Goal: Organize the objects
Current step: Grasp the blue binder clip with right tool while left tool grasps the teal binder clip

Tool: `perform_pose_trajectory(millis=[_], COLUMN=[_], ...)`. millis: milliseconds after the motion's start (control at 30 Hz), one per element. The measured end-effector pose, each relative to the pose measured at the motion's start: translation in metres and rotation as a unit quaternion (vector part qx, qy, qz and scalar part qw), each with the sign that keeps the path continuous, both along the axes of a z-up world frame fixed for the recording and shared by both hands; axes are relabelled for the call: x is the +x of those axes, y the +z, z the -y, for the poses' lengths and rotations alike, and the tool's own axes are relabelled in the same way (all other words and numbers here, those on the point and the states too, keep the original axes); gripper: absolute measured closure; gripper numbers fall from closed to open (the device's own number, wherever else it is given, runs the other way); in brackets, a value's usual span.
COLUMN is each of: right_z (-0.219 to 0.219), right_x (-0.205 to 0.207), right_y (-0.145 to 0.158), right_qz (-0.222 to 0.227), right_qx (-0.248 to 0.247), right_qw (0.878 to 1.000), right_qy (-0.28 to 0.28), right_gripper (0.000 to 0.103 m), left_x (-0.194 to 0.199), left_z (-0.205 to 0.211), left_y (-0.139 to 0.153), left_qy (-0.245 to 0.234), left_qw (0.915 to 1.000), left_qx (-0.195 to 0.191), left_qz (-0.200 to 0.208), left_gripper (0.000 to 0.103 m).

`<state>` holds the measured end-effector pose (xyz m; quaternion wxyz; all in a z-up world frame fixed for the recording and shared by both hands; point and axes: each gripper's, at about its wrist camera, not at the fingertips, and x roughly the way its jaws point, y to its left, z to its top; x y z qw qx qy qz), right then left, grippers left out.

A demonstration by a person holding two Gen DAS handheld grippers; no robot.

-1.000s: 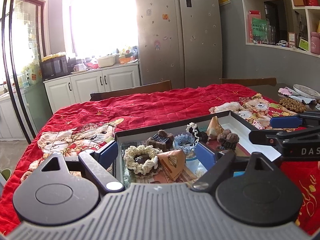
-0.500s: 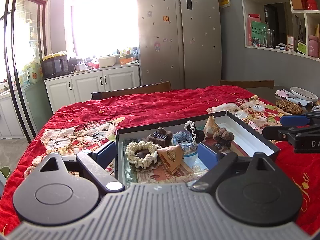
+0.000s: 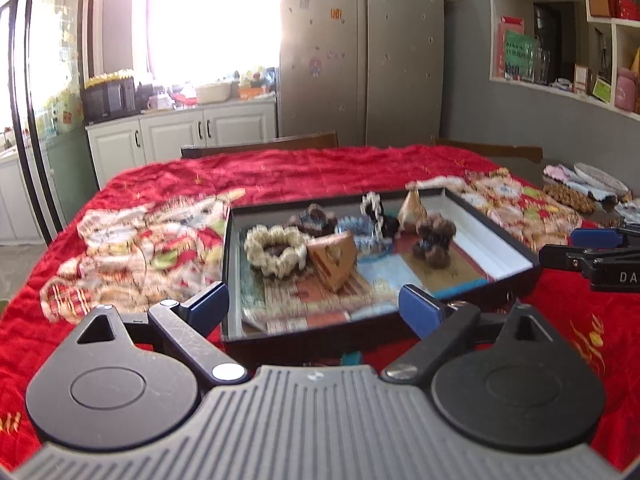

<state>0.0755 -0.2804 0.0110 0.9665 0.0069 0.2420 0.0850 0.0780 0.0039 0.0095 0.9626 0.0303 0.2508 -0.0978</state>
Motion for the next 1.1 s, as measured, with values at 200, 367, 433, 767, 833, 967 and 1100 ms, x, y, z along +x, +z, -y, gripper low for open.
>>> perform_pose_trajectory(millis=[200,367,433,767,833,967,1100], right_z=[-0.005,-0.013,-0.015,-0.018,-0.019,-0.021,-0.023], right_x=[-0.002,-0.003,-0.002,0.010,0.012,0.015,0.018], right_y=[-0.022,-0.036,-0.041,-0.052,-0.054,-0.056,-0.057], right_qz=[-0.030,-0.045,-0.049,-0.063,-0.065,-0.068,-0.072], right_qx=[-0.007,-0.011,-0.011,-0.006,-0.005,-0.005,-0.005], right_qw=[0.999,0.999,0.998,0.998,0.998,0.997,0.997], right_qy=[0.014,0.026,0.028,0.026,0.026,0.024,0.019], right_gripper=[0.033,0.033,0.034,0.042,0.044,0.049,0.051], left_x=[-0.007,-0.012,-0.012,0.003,0.007,0.015,0.020], left_z=[0.005,0.014,0.017,0.027,0.029,0.032,0.033], left_y=[-0.012,-0.022,-0.028,-0.048,-0.051,-0.057,-0.061], left_qy=[-0.001,0.004,0.013,0.079,0.088,0.102,0.117], left_qw=[0.9999,0.9997,0.9995,0.9949,0.9935,0.9907,0.9886], left_qx=[0.006,0.007,0.004,-0.010,-0.015,-0.020,-0.023], left_qz=[-0.015,-0.022,-0.029,-0.062,-0.070,-0.088,-0.092], left_gripper=[0.007,0.007,0.007,0.010,0.012,0.016,0.017])
